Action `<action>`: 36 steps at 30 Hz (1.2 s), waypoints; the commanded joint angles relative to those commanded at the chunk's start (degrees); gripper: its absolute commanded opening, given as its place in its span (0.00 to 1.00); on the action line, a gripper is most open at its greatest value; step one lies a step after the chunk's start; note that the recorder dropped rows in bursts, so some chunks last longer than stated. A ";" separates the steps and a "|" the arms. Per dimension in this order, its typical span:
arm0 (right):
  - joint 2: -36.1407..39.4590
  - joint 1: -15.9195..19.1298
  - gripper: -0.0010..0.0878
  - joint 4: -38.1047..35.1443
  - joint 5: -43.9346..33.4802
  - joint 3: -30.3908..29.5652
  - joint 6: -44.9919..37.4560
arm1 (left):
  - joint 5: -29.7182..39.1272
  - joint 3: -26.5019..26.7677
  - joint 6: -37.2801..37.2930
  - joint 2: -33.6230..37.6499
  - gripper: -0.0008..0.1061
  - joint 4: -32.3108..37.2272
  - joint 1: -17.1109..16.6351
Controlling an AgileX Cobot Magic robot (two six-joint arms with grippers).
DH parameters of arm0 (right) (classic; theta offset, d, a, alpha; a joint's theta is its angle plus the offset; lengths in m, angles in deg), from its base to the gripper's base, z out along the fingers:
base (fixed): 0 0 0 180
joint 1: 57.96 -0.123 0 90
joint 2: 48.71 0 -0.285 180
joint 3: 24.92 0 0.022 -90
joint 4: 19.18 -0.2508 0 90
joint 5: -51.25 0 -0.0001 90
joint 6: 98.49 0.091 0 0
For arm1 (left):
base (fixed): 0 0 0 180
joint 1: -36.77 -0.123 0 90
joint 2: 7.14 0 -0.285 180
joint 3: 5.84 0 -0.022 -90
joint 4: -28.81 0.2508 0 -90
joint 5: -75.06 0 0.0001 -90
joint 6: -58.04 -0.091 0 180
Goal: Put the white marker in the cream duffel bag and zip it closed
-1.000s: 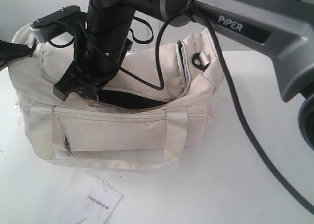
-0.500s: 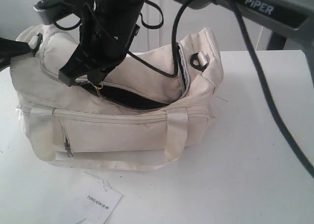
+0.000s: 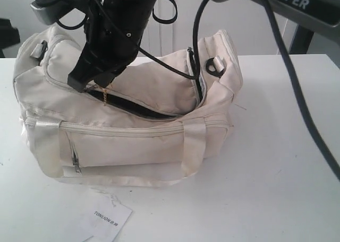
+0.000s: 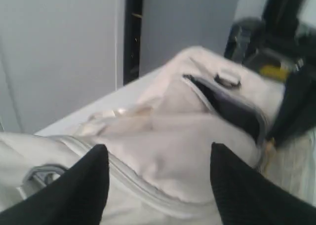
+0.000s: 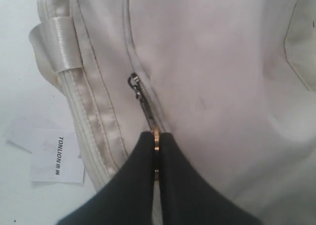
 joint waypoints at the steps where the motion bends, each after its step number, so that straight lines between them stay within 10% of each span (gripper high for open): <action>1: 0.00 0.38 0.01 -0.11 0.00 0.00 0.00 | -0.16 0.00 -0.36 0.00 0.55 3.60 0.96; 16: 1.04 1.03 0.01 -2.49 0.70 0.00 -0.12 | -15.23 -1.43 -6.11 0.11 0.54 3.38 15.63; 28: 1.88 1.03 0.01 -2.53 0.85 0.00 -0.12 | -30.10 -1.43 -6.11 0.22 0.52 3.41 19.46; 36: 1.88 1.03 0.01 -2.15 0.94 0.00 -0.12 | -27.78 -1.43 -6.11 0.22 0.01 7.43 19.46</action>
